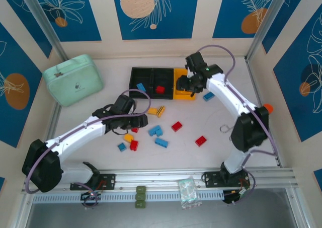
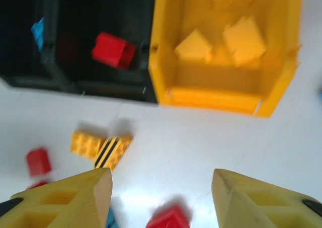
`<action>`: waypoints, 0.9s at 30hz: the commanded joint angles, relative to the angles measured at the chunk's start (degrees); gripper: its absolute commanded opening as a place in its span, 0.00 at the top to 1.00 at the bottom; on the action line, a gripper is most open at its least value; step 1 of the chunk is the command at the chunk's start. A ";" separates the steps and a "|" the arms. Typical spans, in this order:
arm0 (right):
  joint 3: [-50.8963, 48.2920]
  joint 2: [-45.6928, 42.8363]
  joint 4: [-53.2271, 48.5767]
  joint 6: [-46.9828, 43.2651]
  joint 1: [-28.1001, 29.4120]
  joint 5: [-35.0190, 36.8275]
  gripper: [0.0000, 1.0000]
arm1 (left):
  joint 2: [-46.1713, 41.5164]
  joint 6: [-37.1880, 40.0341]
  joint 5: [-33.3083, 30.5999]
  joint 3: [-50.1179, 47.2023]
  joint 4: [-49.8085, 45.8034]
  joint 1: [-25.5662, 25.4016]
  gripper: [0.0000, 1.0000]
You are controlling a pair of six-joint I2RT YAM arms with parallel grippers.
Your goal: Sort the legos into containers by color
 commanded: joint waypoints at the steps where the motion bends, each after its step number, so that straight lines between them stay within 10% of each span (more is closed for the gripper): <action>1: -9.32 -4.82 6.35 1.76 0.94 -9.25 0.44 | -1.63 1.59 -3.28 1.20 -5.89 0.57 0.35; 27: -30.21 -17.70 14.66 5.56 10.30 -15.69 0.44 | 7.39 1.19 -6.28 -4.69 -10.02 0.50 0.29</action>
